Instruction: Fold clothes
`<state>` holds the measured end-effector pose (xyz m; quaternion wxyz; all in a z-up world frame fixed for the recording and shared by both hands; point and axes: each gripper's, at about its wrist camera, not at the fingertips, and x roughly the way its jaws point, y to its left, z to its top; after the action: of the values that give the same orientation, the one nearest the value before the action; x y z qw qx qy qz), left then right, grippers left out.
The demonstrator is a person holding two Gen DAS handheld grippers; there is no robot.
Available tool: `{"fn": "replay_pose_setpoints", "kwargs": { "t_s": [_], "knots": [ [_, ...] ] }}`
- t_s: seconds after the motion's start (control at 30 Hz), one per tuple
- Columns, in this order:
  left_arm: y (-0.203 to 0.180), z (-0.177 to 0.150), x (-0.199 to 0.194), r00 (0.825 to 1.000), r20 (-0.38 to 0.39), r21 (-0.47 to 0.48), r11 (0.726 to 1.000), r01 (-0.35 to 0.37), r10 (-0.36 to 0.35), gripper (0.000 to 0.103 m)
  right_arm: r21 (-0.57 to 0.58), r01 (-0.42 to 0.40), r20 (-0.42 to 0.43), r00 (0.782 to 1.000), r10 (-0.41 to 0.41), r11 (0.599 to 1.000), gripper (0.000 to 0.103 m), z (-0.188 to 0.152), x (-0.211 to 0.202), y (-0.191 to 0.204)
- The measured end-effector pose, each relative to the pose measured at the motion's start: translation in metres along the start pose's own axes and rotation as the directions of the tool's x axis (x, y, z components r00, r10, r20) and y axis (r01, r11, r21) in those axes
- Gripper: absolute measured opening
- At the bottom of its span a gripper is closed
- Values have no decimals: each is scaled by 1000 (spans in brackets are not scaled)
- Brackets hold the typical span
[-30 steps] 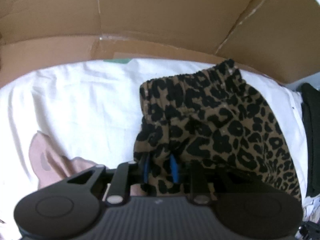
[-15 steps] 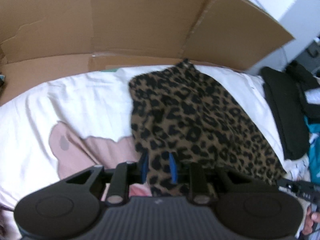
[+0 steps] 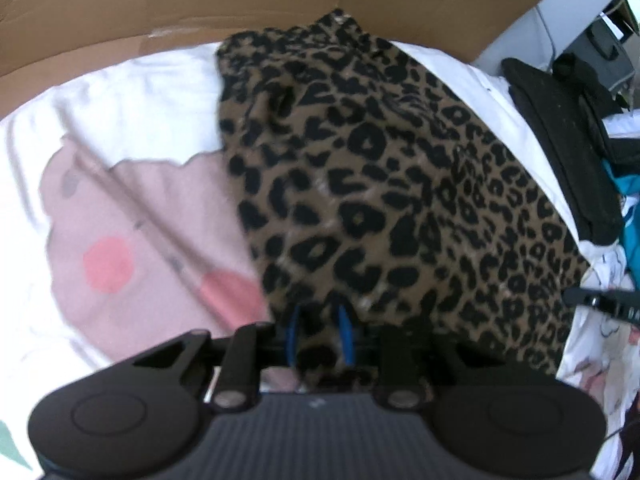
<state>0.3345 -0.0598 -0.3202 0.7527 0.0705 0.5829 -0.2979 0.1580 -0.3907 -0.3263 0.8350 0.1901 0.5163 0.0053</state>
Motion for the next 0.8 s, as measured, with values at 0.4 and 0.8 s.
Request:
{"fn": "replay_pose_setpoints", "kwargs": {
  "t_s": [0.4,0.8],
  "knots": [
    [41,-102,-63,997,57,-116,991,67,-60,24,-109,-28,-45,999,23,994,8,3,-14,41],
    [12,-158,-60,982,99,-38,986,164,-160,34,-255,-120,-122,988,91,959,21,-11,-17,103]
  ]
}}
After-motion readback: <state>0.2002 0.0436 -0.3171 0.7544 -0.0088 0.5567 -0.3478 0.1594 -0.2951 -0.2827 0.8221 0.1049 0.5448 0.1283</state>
